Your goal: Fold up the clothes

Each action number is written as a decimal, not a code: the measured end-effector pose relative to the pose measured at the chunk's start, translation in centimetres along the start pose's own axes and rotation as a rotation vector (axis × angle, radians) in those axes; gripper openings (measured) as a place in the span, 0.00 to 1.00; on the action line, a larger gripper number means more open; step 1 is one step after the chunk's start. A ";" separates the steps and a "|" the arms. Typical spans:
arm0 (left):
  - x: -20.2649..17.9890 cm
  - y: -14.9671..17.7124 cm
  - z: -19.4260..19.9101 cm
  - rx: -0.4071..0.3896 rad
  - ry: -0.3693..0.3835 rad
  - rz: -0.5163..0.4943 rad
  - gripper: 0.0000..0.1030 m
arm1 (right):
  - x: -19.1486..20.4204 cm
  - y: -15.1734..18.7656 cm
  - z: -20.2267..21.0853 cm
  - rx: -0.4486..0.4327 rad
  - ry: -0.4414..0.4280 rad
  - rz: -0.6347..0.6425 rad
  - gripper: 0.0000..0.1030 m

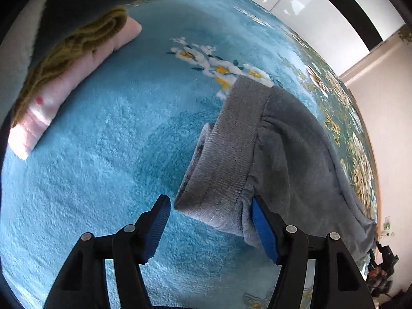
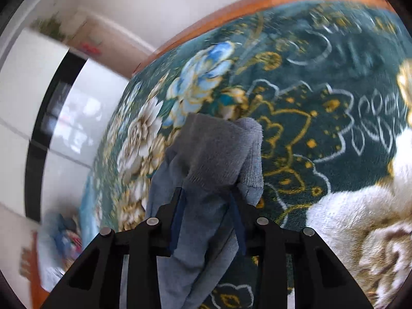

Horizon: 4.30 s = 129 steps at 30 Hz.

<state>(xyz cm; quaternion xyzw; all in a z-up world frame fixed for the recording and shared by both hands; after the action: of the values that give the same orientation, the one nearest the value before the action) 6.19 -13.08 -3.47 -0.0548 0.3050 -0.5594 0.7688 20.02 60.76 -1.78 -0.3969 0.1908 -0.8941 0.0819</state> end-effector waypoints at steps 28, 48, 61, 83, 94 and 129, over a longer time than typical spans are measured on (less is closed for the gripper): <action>0.1 -0.4 -1.3 -0.090 0.046 0.065 0.73 | -3.2 -2.2 1.3 -0.072 -0.001 0.089 0.44; -3.0 -6.5 7.9 -0.317 0.131 -0.016 0.04 | 3.3 -4.6 8.7 -0.187 -0.262 0.115 0.13; -2.6 -3.8 6.5 -0.188 0.104 -0.192 0.23 | -7.9 -3.1 7.5 -0.099 -0.105 -0.057 0.14; -2.7 -2.9 -4.1 0.072 0.278 -0.072 0.36 | -8.6 -2.1 6.9 -0.075 -0.040 0.003 0.14; -7.7 -4.6 7.6 -0.179 0.265 -0.268 0.10 | -3.0 -3.5 11.4 -0.134 -0.167 0.045 0.13; -3.8 2.1 7.9 -0.097 0.129 -0.383 0.68 | 13.7 20.5 19.2 -0.135 -0.146 1.041 0.14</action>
<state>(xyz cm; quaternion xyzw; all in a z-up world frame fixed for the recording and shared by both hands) 11.42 -10.92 3.59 -0.1125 0.3642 -0.6824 0.6237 24.91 32.69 10.97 -0.3152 0.4137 -0.6909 0.5021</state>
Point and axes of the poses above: each gripper's, at about its wrist camera, not at the fingertips, and z roughly against the way its jaws point, x to its left, y to its underside, the point moved 7 cm from there along -z, roughly the way its jaws point, and after that the axes turned 8 degrees about -x, right-handed, at the moved point
